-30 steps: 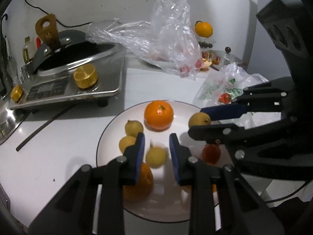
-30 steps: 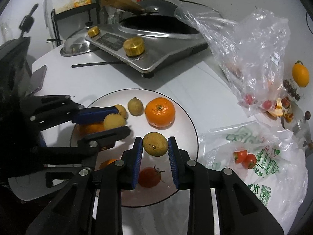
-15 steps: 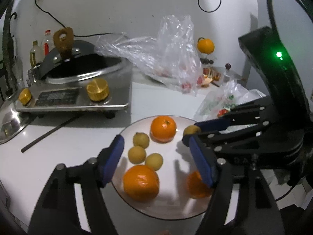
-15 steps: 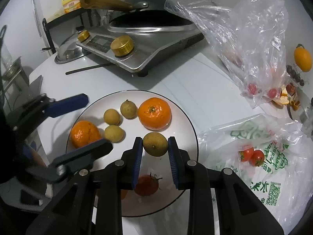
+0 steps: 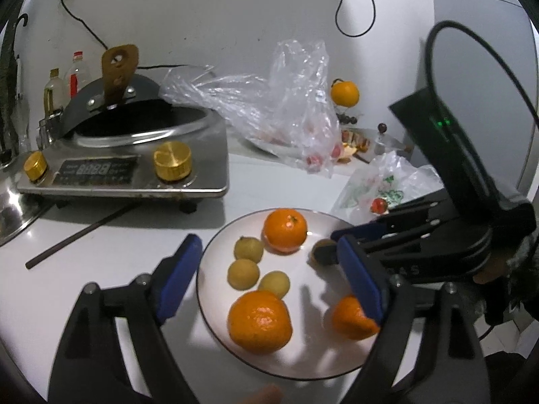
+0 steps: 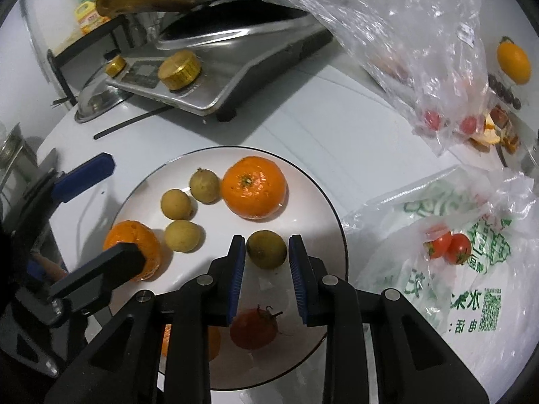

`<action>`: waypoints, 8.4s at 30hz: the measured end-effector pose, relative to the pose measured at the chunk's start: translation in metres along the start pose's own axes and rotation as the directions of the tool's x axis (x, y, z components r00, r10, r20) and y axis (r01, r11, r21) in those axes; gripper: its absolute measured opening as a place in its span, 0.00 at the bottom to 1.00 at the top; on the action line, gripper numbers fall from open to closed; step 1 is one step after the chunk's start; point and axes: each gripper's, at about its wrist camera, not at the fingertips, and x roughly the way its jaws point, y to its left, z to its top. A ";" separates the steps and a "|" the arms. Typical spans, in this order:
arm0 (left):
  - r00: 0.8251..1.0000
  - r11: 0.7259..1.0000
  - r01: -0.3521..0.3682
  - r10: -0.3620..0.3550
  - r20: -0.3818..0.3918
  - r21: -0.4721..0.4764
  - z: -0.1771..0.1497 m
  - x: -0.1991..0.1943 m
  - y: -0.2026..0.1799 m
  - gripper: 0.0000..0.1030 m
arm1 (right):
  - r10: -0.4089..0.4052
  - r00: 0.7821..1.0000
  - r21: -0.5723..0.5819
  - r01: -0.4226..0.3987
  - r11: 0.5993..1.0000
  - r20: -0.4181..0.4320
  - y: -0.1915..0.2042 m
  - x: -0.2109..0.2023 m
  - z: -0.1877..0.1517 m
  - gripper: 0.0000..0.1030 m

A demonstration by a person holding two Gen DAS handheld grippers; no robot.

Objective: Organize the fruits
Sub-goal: 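Lower the right tool's yellow fruit onto the plate and open it, then move both open tools back over the cherry tomatoes on the bag, then grasp a red cherry tomato with the right tool while the left tool grasps another, then carry both held cherry tomatoes over to the white plate, then lower both cherry tomatoes onto the plate and open both tools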

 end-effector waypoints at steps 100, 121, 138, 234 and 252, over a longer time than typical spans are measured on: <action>0.973 0.958 -0.112 0.160 -0.169 0.264 0.046 0.081 -0.176 0.81 | -0.003 0.993 -0.031 0.006 1.000 0.115 -0.164 -0.005 -0.028 0.37; 0.936 0.944 0.028 0.090 -0.340 0.327 0.050 0.142 -0.208 0.47 | -0.014 0.955 0.108 -0.019 0.994 0.296 -0.219 -0.085 -0.069 0.30; 0.882 0.955 -0.046 0.177 -0.437 0.294 0.058 0.206 -0.183 0.32 | 0.039 0.940 0.145 -0.093 0.985 0.338 -0.242 -0.085 -0.090 0.31; 0.964 0.996 -0.091 0.091 -0.251 0.011 -0.012 -0.007 -0.040 0.50 | 0.116 0.983 -0.163 -0.093 0.982 0.140 0.014 -0.029 -0.030 0.32; 0.977 0.992 -0.123 0.122 -0.177 0.003 -0.003 -0.041 -0.059 0.73 | 0.046 0.970 -0.118 -0.018 0.993 0.238 -0.001 -0.084 -0.051 0.39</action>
